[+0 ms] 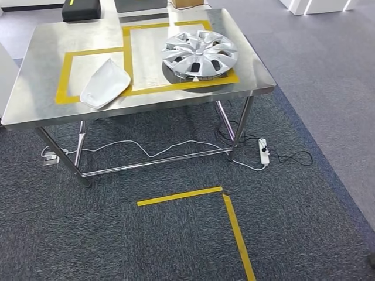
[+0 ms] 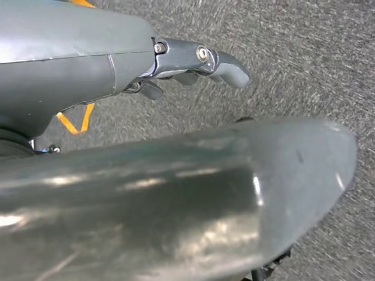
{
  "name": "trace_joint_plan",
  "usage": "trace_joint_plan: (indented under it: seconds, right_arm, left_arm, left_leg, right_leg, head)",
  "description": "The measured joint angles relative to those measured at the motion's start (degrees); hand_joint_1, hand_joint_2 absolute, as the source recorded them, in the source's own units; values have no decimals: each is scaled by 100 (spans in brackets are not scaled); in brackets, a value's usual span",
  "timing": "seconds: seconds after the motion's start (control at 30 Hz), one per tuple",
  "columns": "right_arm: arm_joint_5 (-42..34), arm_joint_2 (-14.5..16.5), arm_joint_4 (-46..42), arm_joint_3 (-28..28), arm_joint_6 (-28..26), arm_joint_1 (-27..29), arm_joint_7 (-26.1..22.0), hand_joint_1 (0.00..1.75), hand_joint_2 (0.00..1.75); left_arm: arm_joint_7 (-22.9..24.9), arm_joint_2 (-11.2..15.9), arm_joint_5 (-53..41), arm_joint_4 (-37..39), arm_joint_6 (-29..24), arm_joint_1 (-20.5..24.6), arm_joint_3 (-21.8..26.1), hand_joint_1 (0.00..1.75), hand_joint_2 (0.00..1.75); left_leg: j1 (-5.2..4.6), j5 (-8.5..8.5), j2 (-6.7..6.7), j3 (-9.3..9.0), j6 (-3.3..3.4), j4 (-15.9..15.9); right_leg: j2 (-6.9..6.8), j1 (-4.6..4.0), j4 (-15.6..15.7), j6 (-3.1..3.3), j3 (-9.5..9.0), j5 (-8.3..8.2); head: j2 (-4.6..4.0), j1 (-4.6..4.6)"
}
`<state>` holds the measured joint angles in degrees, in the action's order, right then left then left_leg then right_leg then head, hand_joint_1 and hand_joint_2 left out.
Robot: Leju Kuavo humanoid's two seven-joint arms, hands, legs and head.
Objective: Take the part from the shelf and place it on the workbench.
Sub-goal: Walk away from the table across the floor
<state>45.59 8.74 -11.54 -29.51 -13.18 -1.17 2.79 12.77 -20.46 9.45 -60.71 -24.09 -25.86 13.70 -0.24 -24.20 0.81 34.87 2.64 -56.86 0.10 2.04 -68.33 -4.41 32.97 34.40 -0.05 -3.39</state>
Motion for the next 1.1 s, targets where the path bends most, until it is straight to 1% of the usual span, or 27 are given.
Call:
trace_joint_plan:
  seconds: [0.07, 0.1, 0.13, 0.2, 0.23, 0.27, 0.3, 0.37, 0.4, 0.43, 0.47, 0.5, 0.53, 0.6, 0.63, 0.67, 0.73, 0.77, 0.8, 0.87, 0.9, 0.93, 0.97, 1.0, 1.03, 1.07, 1.1]
  right_arm:
    - [19, 0, -1, -11, -4, -31, 5, 0, 0]
    - [34, 0, -1, -21, -5, -47, 13, 0, 0]
    - [50, -1, -1, -34, -4, -61, 29, 0, 0]
    - [82, -1, 1, -67, 4, -64, 89, 0, 0]
    - [97, -2, 3, -84, 13, -68, 126, 0, 0]
    - [108, -2, 4, -100, 20, -72, 159, 0, 0]
    - [116, -2, 6, -115, 27, -74, 181, 0, 0]
    - [125, -3, 7, -132, 40, -77, 199, 0, 0]
    - [127, -3, 7, -137, 44, -75, 198, 0, 0]
    - [131, -4, 7, -139, 48, -74, 198, 0, 0]
    - [137, -4, 7, -140, 46, -76, 192, 0, 0]
    - [146, -4, 7, -141, 43, -78, 182, 0, 0]
    - [161, -4, 7, -142, 39, -82, 167, 0, 0]
    - [189, -4, 5, -142, 30, -83, 132, 0, 0]
    - [196, -4, 5, -143, 26, -83, 119, 0, 0]
    - [199, -3, 4, -143, 25, -81, 113, 0, 0]
    - [205, -4, 9, -144, 24, -66, 108, 0, 0]
    - [215, -4, 13, -144, 24, -60, 100, 0, 0]
    - [232, -5, 16, -144, 24, -54, 92, 0, 0]
    - [274, -6, 17, -144, 27, -55, 70, 0, 0]
    - [295, -6, 17, -144, 28, -58, 62, 0, 0]
    - [312, -6, 17, -144, 28, -61, 46, 0, 0]
    - [326, -6, 17, -144, 28, -63, 29, 0, 0]
    - [338, -6, 17, -144, 28, -64, 10, 0, 0]
    - [348, -6, 17, -144, 28, -66, -7, 0, 0]
    - [355, -6, 17, -144, 29, -70, -20, 0, 0]
    - [363, -6, 17, -144, 31, -78, -32, 0, 0]
  left_arm:
    - [0, -1, -76, -62, 110, -22, -45, 0, 0]
    - [-10, 1, -152, -89, 224, -32, -62, 0, 0]
    - [-43, 3, -257, -110, 393, -35, -73, 0, 0]
    - [-170, 9, -514, -101, 824, -17, -72, 0, 0]
    - [-258, 13, -647, -62, 1035, 16, -59, 0, 0]
    - [-345, 21, -769, 3, 1217, 61, -38, 0, 0]
    - [-435, 29, -881, 92, 1363, 117, -6, 0, 0]
    - [-584, 51, -1058, 267, 1580, 217, 56, 0, 0]
    - [-640, 61, -1129, 334, 1661, 250, 79, 0, 0]
    - [-678, 71, -1190, 382, 1729, 272, 95, 0, 0]
    - [-698, 77, -1246, 414, 1789, 284, 111, 0, 0]
    - [-698, 79, -1294, 432, 1840, 291, 131, 0, 0]
    - [-678, 79, -1331, 437, 1881, 291, 152, 0, 0]
    - [-623, 75, -1370, 428, 1935, 282, 190, 0, 0]
    - [-604, 72, -1376, 424, 1947, 272, 204, 0, 0]
    - [-595, 69, -1381, 421, 1952, 261, 215, 0, 0]
    - [-571, 57, -1370, 420, 1941, 230, 234, 0, 0]
    - [-542, 51, -1345, 413, 1921, 222, 243, 0, 0]
    - [-504, 45, -1296, 404, 1880, 215, 250, 0, 0]
    - [-418, 39, -1123, 392, 1703, 221, 259, 0, 0]
    - [-391, 38, -1006, 405, 1565, 237, 264, 0, 0]
    - [-378, 37, -890, 436, 1416, 268, 275, 0, 0]
    - [-381, 37, -786, 482, 1276, 307, 291, 0, 0]
    - [-393, 37, -706, 540, 1164, 353, 311, 0, 0]
    - [-405, 37, -642, 603, 1076, 398, 333, 0, 0]
    - [-418, 37, -590, 663, 1004, 440, 351, 0, 0]
    - [-434, 37, -539, 725, 938, 481, 369, 0, 0]
  left_leg:
    - [-3, 76, 0, 104, -58, -60]
    - [-6, 119, 0, 129, -94, -81]
    - [-5, 168, 0, 145, -131, -95]
    - [10, 274, -9, 163, -209, -79]
    - [24, 245, -22, 190, -247, -99]
    - [34, 91, -37, 225, -282, -193]
    - [44, -177, -49, 274, -314, -400]
    - [56, -844, -57, 368, -359, -1101]
    - [58, -1030, -57, 376, -371, -1441]
    - [59, -1069, -57, 327, -374, -1654]
    - [60, -974, -58, 201, -368, -1682]
    - [60, -816, -59, -5, -355, -1513]
    - [60, -685, -62, -298, -338, -1167]
    - [45, -691, -79, -881, -284, -308]
    - [32, -751, -87, -1041, -253, -19]
    - [14, -795, -91, -1088, -216, 116]
    - [1, -702, -73, -982, -125, 132]
    - [1, -632, -59, -910, -69, 138]
    - [6, -552, -43, -823, -18, 151]
    - [-3, -405, -27, -624, 42, 151]
    - [-15, -335, -21, -521, 50, 148]
    - [-25, -263, -15, -417, 51, 145]
    - [-34, -192, -10, -314, 45, 138]
    - [-39, -123, -4, -220, 34, 128]
    - [-42, -60, -1, -144, 18, 111]
    - [-49, -11, 0, -84, -2, 83]
    - [-59, 27, 1, -42, -26, 44]
  right_leg:
    - [1, -13, 872, 29, -653, -151]
    - [6, -25, 1168, 54, -840, -161]
    - [17, -44, 1328, 90, -920, -135]
    - [19, -65, 1336, 191, -832, -195]
    - [4, -66, 1335, 246, -785, -238]
    - [-15, -61, 1336, 300, -725, -301]
    - [-31, -58, 1342, 343, -655, -373]
    - [-47, -76, 1331, 385, -492, -509]
    - [-53, -86, 1320, 387, -406, -578]
    - [-60, -93, 1301, 385, -324, -643]
    - [-66, -97, 1272, 378, -234, -705]
    - [-66, -99, 1236, 369, -142, -760]
    - [-63, -99, 1196, 355, -54, -813]
    - [-49, -111, 1131, 303, 93, -915]
    - [-46, -115, 1121, 267, 130, -968]
    - [-45, -113, 1125, 227, 151, -1022]
    - [-36, -94, 1130, 150, 194, -1073]
    - [-28, -88, 1056, 122, 240, -950]
    - [-20, -86, 887, 102, 317, -714]
    - [-16, -87, 238, 78, 484, -62]
    - [-16, -88, -129, 70, 544, 134]
    - [-16, -88, -421, 65, 549, 160]
    - [-17, -89, -566, 66, 491, 17]
    - [-17, -89, -533, 73, 348, -206]
    - [-18, -91, -302, 86, 105, -405]
    - [-20, -96, 102, 105, -241, -476]
    - [-24, -103, 606, 131, -604, -404]
  head:
    - [0, -1]
    - [1, 3]
    - [0, 3]
    - [-2, 1]
    - [-2, 0]
    - [-2, 8]
    - [-2, 24]
    - [-2, 44]
    - [-3, 49]
    - [-3, 46]
    - [-3, 47]
    - [-3, 46]
    - [-3, 47]
    - [-2, 43]
    - [-2, 46]
    - [-2, 47]
    - [-3, 63]
    - [-3, 59]
    - [-3, 52]
    - [-3, 29]
    - [-2, 26]
    - [-3, 25]
    - [-2, 25]
    - [-2, 26]
    - [-2, 25]
    - [-1, 22]
    - [-1, 24]
